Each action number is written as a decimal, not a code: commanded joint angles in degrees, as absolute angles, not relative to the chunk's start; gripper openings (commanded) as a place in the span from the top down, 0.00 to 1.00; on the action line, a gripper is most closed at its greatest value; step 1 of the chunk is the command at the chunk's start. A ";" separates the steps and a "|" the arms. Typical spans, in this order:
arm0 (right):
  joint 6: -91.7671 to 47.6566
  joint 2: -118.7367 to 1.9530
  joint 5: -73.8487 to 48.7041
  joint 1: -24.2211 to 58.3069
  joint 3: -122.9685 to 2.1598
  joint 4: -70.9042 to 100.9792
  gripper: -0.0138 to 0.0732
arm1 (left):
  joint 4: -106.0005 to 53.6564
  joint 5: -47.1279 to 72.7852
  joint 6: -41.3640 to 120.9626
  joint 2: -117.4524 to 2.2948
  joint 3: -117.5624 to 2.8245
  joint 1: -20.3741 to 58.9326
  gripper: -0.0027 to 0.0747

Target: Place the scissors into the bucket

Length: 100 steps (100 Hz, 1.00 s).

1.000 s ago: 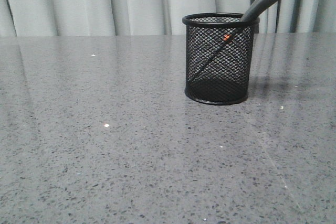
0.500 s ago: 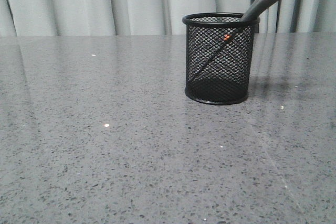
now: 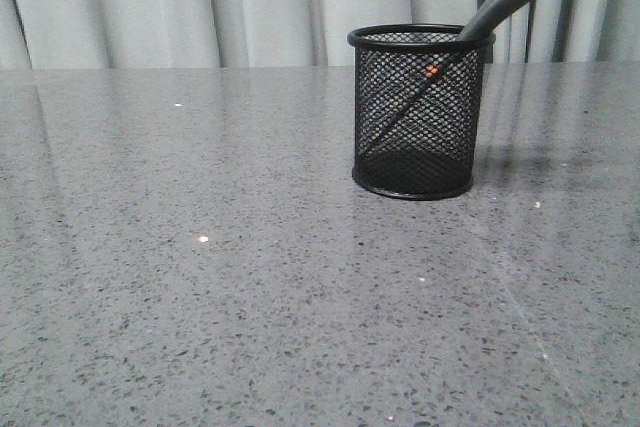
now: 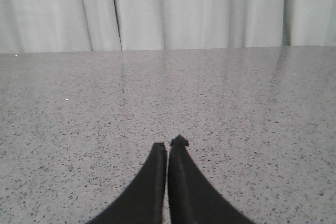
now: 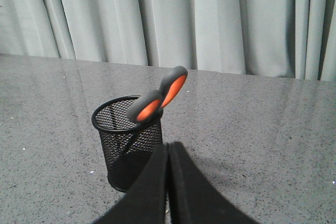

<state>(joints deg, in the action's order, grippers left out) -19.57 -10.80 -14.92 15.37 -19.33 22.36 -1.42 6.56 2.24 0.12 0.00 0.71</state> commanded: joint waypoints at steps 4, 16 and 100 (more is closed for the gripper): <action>-19.48 -11.24 -10.21 14.98 -20.43 19.76 0.90 | -1.90 2.19 2.14 1.72 2.29 0.62 0.99; -10.97 -11.24 0.00 14.17 -15.87 9.57 0.90 | -1.90 2.19 2.14 1.72 2.29 0.62 0.99; -4.89 1.91 -2.16 1.46 1.14 -0.70 0.90 | -1.90 2.19 2.14 1.60 2.29 0.62 0.99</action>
<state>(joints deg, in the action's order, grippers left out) -4.90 0.56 -6.02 1.80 0.81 0.00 -1.42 6.83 2.24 0.12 0.00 0.71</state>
